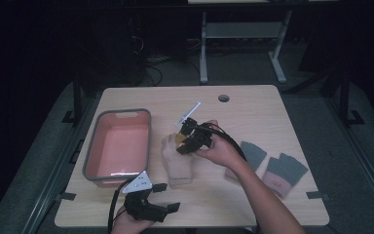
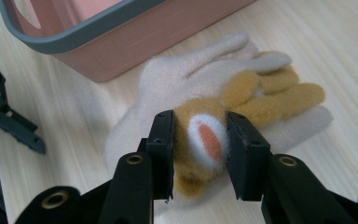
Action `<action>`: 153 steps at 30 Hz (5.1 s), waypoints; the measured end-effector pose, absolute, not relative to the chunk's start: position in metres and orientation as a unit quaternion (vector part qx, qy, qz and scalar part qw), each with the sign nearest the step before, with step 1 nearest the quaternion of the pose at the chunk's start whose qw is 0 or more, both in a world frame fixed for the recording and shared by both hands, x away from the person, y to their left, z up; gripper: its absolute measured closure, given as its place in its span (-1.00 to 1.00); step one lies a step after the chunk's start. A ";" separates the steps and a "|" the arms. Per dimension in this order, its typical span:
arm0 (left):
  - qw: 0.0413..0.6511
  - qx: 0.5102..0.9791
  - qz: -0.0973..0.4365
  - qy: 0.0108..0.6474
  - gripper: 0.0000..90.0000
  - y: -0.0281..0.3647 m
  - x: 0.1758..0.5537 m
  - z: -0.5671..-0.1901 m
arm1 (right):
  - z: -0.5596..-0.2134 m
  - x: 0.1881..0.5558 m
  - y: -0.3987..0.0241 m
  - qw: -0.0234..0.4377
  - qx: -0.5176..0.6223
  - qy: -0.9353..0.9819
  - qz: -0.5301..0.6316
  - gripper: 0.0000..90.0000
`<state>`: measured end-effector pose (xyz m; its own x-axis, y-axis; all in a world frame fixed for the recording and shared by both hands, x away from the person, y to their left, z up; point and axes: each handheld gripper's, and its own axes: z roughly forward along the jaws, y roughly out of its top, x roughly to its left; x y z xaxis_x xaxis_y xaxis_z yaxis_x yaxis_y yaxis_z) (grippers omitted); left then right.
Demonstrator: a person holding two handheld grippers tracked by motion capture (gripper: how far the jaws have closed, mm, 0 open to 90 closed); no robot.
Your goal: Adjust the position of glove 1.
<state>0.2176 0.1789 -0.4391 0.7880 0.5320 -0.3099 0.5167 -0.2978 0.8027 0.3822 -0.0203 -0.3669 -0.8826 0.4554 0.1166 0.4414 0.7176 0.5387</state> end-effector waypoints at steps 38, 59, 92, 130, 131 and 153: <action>0.496 0.807 0.000 0.322 -0.65 0.176 0.219 -0.440 | -0.414 0.401 0.028 0.039 0.237 0.937 0.254 -0.14; 0.492 0.809 -0.006 0.320 -0.65 0.172 0.221 -0.441 | -0.424 0.395 0.002 0.052 0.267 0.937 0.217 -0.13; 0.476 0.777 -0.018 0.412 -0.63 0.138 0.266 -0.444 | -0.422 0.346 -0.102 -0.013 0.405 0.856 0.322 -0.28; 0.424 0.749 -0.096 0.501 0.24 0.114 0.307 -0.471 | -0.464 0.351 -0.106 -0.105 0.520 0.770 0.355 0.44; 0.424 0.749 -0.099 0.500 0.25 0.115 0.307 -0.472 | -0.464 0.350 -0.106 -0.107 0.520 0.769 0.356 0.47; 0.434 0.746 -0.133 0.487 0.47 0.118 0.318 -0.469 | -0.468 0.353 -0.121 -0.169 0.528 0.736 0.388 0.84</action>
